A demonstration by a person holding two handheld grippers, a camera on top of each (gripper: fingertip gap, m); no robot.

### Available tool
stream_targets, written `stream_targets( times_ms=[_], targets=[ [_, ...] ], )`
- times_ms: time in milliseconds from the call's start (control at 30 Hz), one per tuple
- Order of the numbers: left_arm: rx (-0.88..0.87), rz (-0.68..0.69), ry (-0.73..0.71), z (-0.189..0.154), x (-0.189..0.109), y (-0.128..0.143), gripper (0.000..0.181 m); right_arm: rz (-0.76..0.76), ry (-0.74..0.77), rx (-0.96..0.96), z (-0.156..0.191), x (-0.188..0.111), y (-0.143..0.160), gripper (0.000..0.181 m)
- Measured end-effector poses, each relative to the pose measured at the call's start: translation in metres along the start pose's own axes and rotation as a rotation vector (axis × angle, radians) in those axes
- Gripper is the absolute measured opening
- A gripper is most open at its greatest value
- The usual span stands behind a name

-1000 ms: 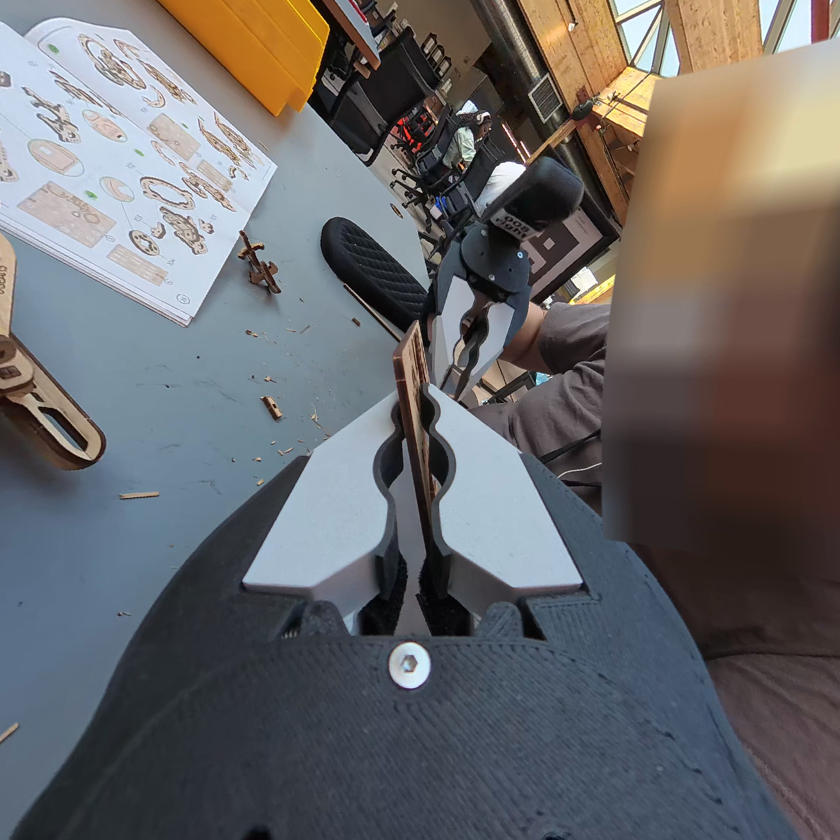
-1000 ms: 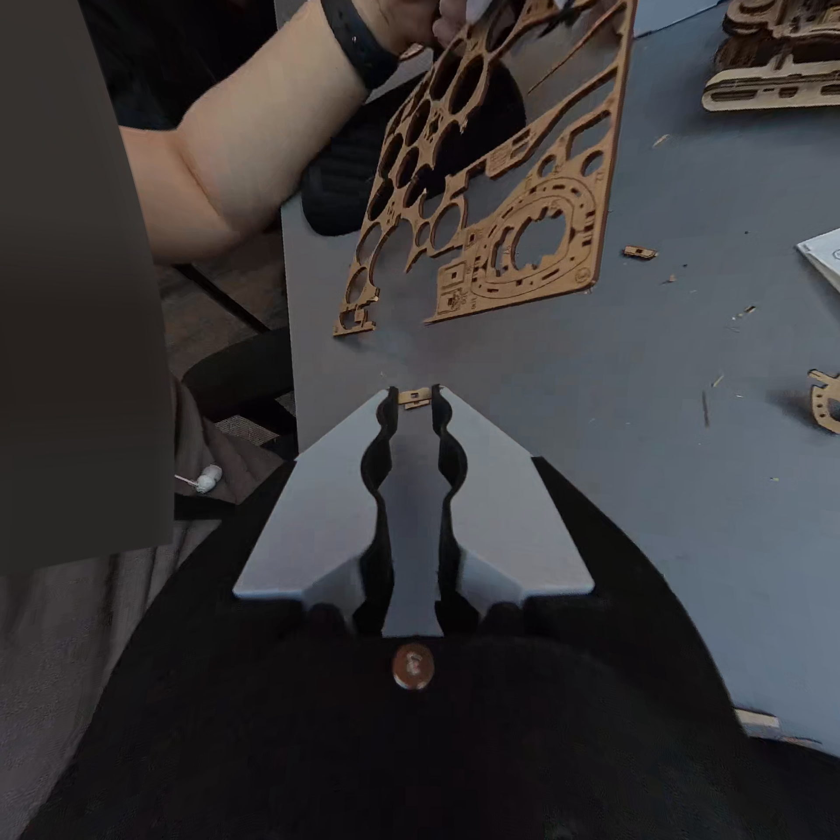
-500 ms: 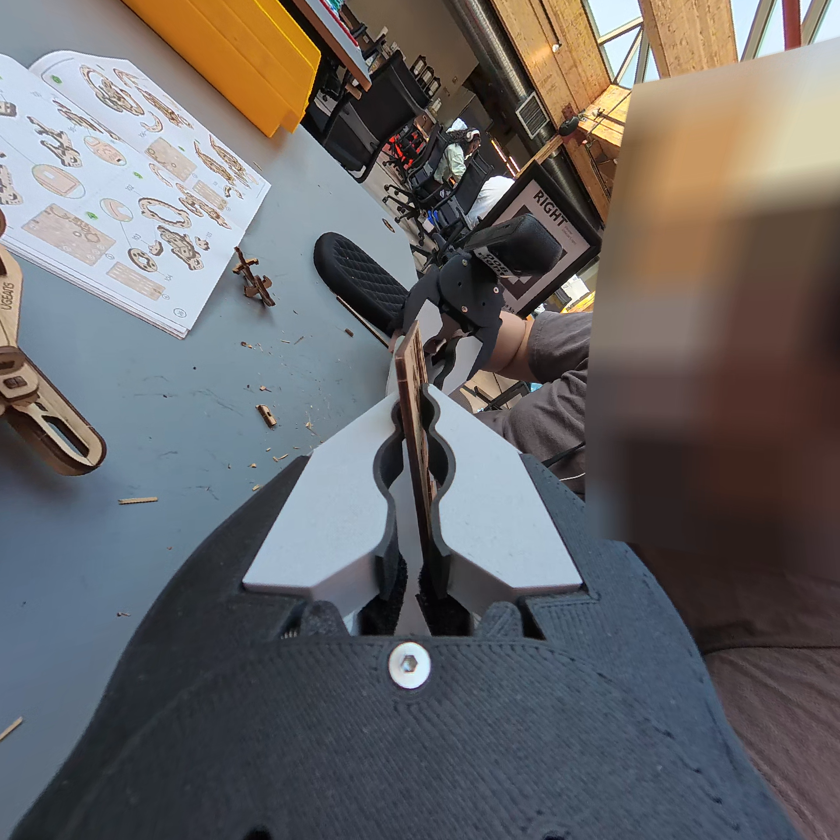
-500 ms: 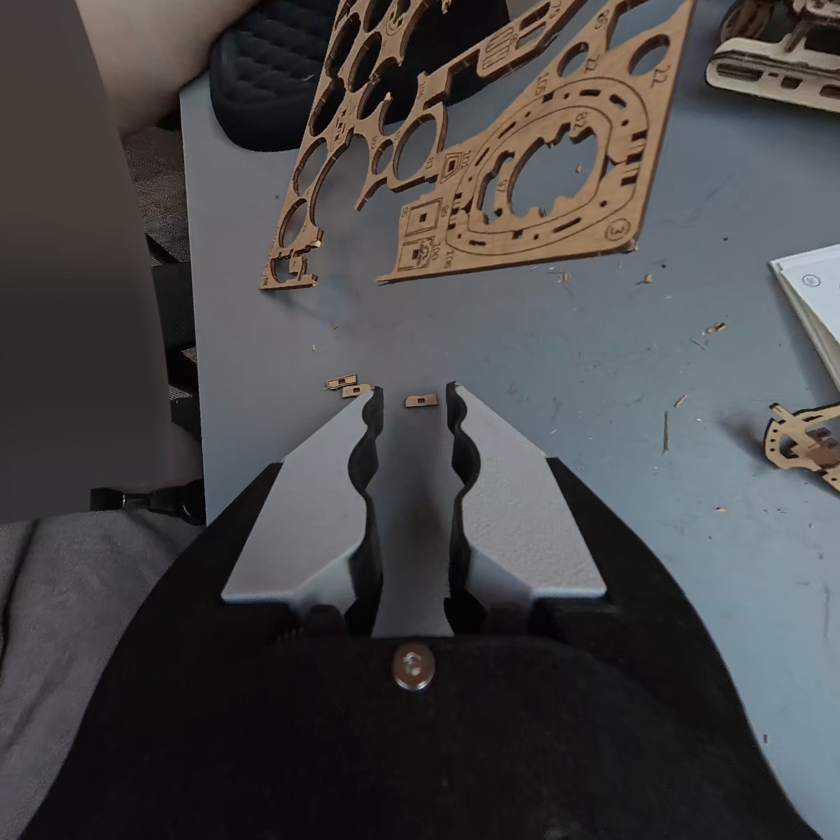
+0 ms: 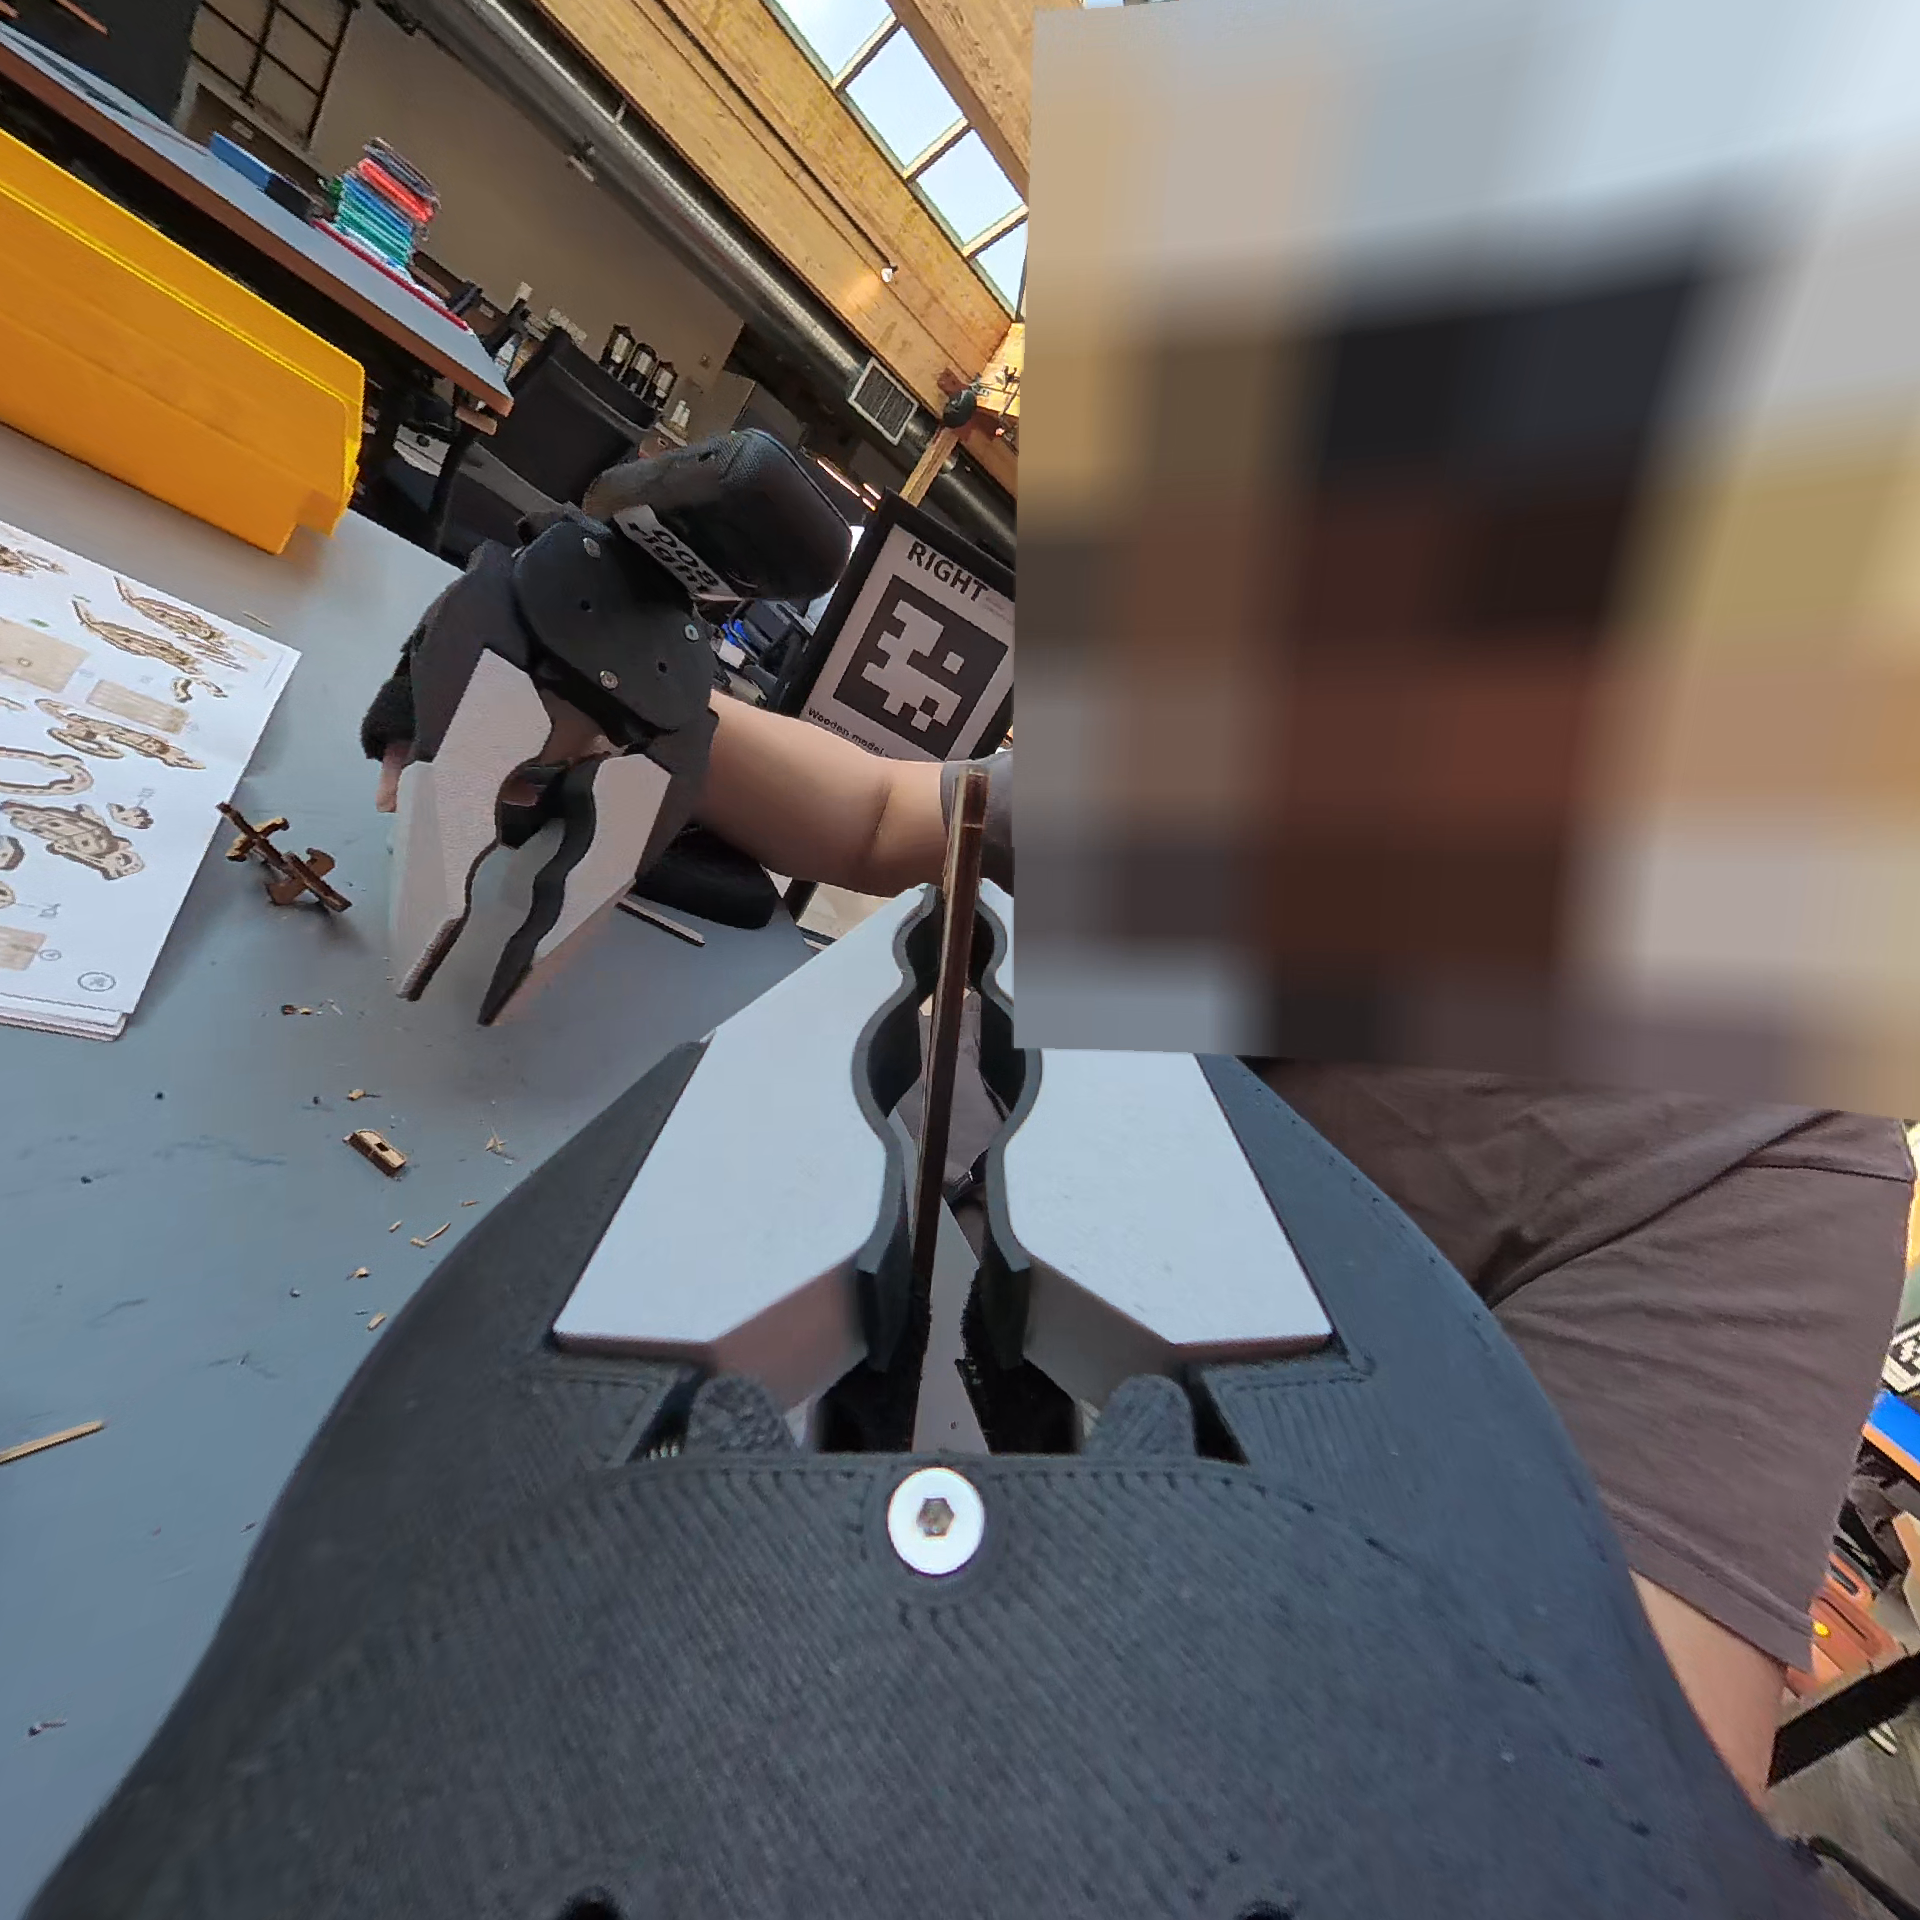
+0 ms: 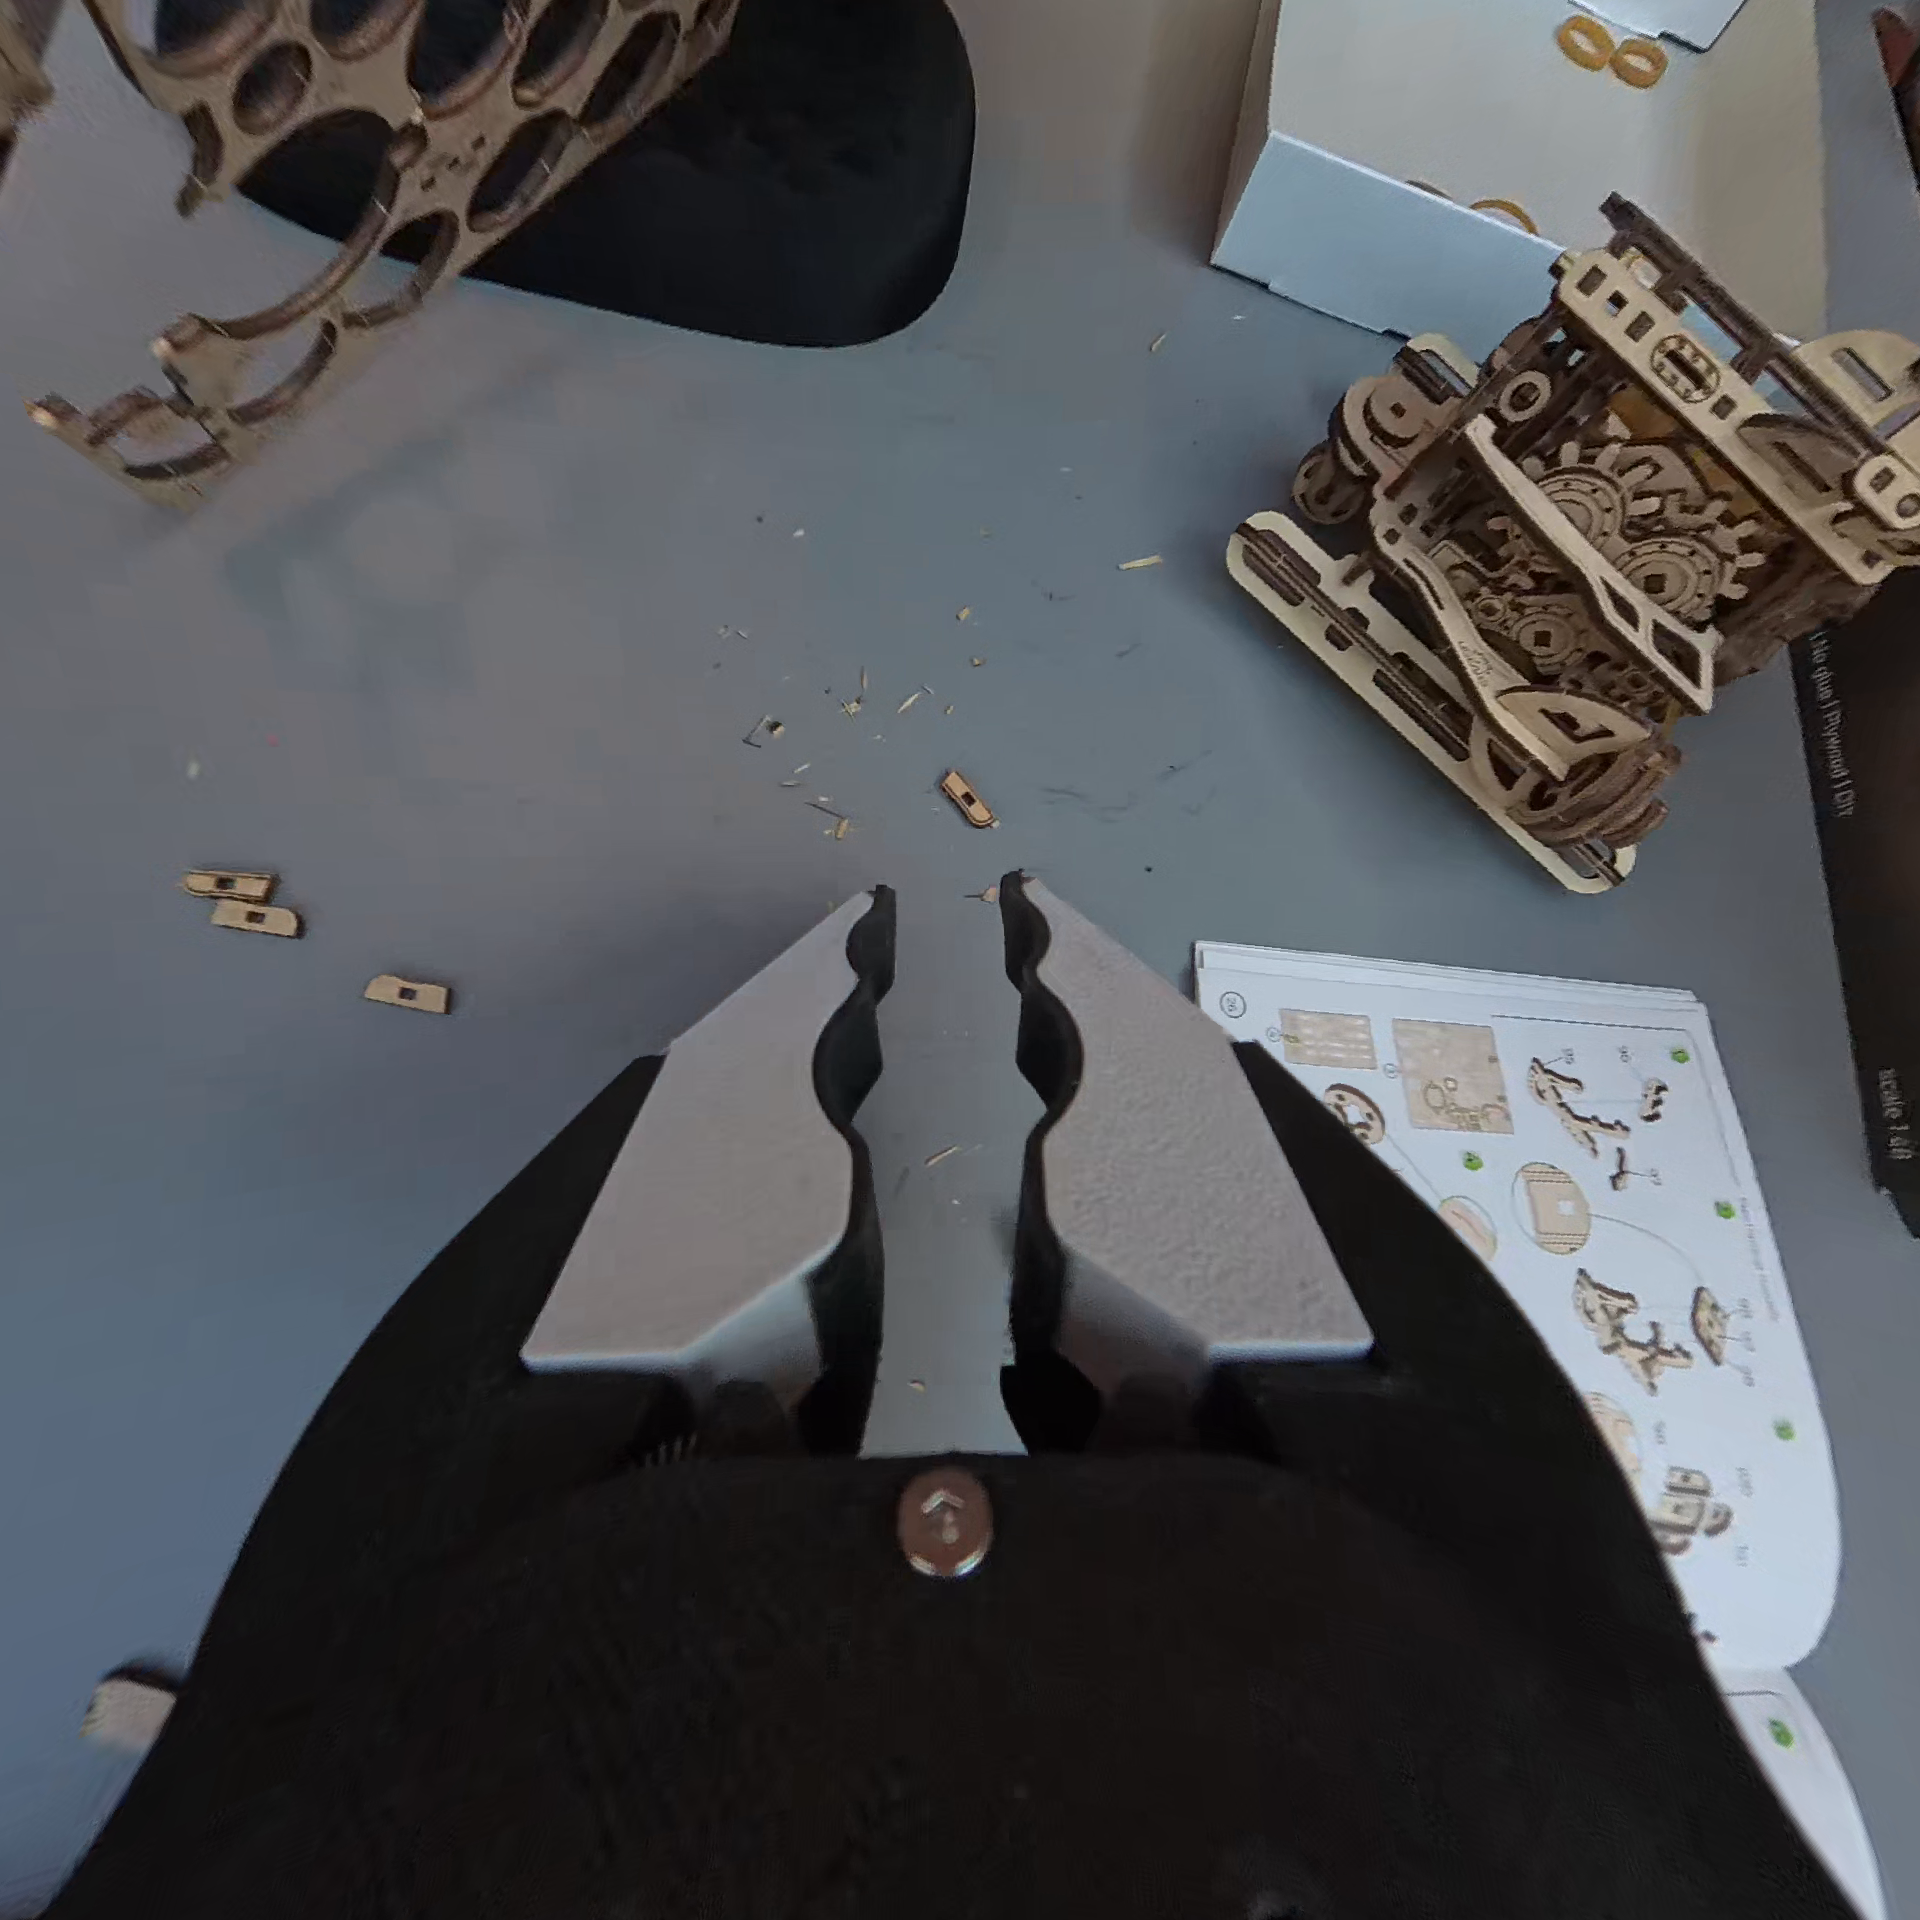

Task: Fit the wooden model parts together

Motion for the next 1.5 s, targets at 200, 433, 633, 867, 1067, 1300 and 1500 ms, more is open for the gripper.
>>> stream_targets(
  times_ms=[200, 433, 633, 867, 1067, 1300, 1500],
  targets=[
    [0.017, 0.025, 0.004, -0.005, 0.003, 0.002, 0.000, 0.054, -0.079, -0.145, -0.003, 0.017, -0.014, 0.012],
    [-0.006, -0.006, -0.005, 0.000, -0.003, 0.000, 0.000, 0.137, -0.170, -0.185, -0.007, 0.041, -0.011, 0.012],
    [-0.026, -0.037, -0.051, 0.008, -0.008, -0.003, 0.000, 0.116, -0.216, -0.107, -0.005, 0.039, -0.009, 0.003],
    [-0.076, -0.090, -0.115, 0.021, -0.014, -0.010, 0.000, 0.001, -0.289, 0.176, 0.036, -0.018, 0.012, 0.003],
    [-0.135, -0.115, -0.166, 0.035, -0.016, -0.011, 0.000, -0.041, -0.338, 0.165, 0.116, -0.045, 0.020, 0.003],
    [-0.125, -0.122, -0.203, 0.036, -0.017, -0.014, 0.000, 0.005, -0.257, 0.126, 0.135, -0.025, 0.029, 0.009],
    [-0.137, -0.130, -0.223, 0.040, -0.021, -0.013, 0.000, -0.043, -0.182, 0.108, 0.134, -0.033, 0.029, 0.021]
  ],
)
Point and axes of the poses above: each gripper's, where its closed fingertips meet, x out along the fingers, y out of its underside, z = x × y across the jaws, the point moved 1 cm from there along -x, back along the fingers, and after that the axes turned 10 degrees about z, right-handed, at the moved point
